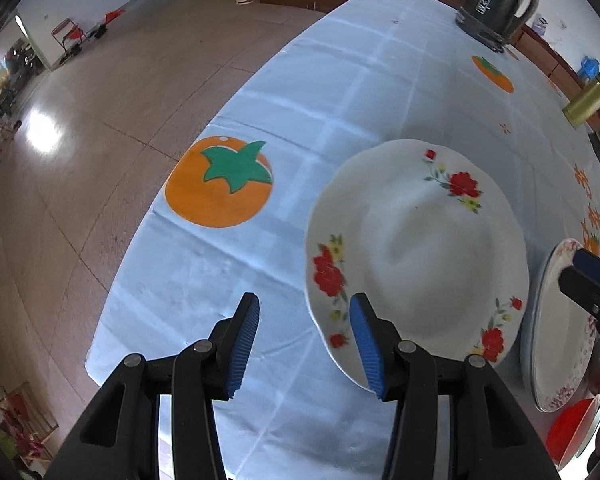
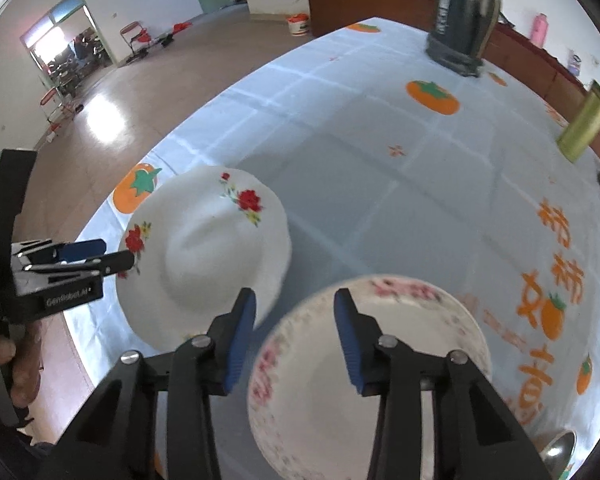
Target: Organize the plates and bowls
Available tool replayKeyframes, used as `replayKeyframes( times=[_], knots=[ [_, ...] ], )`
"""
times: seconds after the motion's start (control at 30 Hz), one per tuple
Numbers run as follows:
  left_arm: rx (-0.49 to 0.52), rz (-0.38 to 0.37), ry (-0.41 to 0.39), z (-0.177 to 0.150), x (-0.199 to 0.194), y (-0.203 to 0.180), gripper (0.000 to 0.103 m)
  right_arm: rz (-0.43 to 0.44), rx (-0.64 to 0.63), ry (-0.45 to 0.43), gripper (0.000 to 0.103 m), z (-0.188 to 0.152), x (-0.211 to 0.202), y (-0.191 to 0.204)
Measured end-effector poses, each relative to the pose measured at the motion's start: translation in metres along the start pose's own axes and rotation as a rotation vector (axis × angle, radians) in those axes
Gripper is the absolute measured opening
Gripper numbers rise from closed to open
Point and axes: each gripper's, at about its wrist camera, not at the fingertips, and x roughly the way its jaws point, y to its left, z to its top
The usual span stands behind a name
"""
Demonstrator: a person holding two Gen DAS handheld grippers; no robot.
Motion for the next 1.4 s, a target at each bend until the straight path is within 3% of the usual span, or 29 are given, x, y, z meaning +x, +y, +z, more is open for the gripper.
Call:
replayKeyframes(
  times=[0.4, 0.53, 0.57, 0.63, 0.97, 1.4],
  knots=[
    [0.009, -0.032, 0.015, 0.009, 0.014, 0.000, 0.050, -0.069, -0.045, 0.081, 0.028, 0.022, 0.049, 0.014],
    [0.032, -0.044, 0.025, 0.008, 0.018, -0.008, 0.050, -0.057, -0.056, 0.103, 0.018, 0.021, 0.059, 0.015],
    [0.040, -0.043, 0.026, 0.008, 0.019, -0.010, 0.046, -0.055, -0.061, 0.104, 0.019, 0.022, 0.059, 0.017],
    [0.046, -0.067, 0.026, 0.008, 0.019, -0.014, 0.030, -0.070, -0.076, 0.104, 0.019, 0.023, 0.060, 0.020],
    [0.028, -0.011, 0.022, 0.005, 0.012, -0.017, 0.030, -0.057, -0.051, 0.100, 0.017, 0.021, 0.057, 0.023],
    [0.009, -0.009, 0.039, 0.005, 0.003, -0.015, 0.029, -0.028, -0.036, 0.091, 0.017, 0.014, 0.043, 0.029]
  ],
)
